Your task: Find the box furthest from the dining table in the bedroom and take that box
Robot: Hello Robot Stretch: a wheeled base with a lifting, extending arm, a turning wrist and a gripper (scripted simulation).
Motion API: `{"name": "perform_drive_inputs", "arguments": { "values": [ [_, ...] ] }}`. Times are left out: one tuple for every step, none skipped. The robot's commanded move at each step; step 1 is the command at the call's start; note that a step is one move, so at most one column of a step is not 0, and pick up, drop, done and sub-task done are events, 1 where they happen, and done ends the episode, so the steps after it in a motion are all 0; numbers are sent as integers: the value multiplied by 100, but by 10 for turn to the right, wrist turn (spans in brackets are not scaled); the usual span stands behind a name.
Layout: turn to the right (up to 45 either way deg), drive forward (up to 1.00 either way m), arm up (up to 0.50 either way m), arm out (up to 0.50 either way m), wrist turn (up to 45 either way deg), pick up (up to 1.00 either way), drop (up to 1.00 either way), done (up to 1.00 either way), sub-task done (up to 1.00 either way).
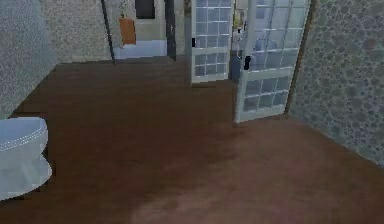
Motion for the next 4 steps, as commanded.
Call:
{"name": "perform_drive_inputs", "arguments": {
  "values": [
    [0,100,0,0,0,0,0,0,0],
    [30,0,0,0,0,0,0,0,0],
    [0,100,0,0,0,0,0,0,0],
    [0,95,0,0,0,0,0,0,0]
  ]
}}
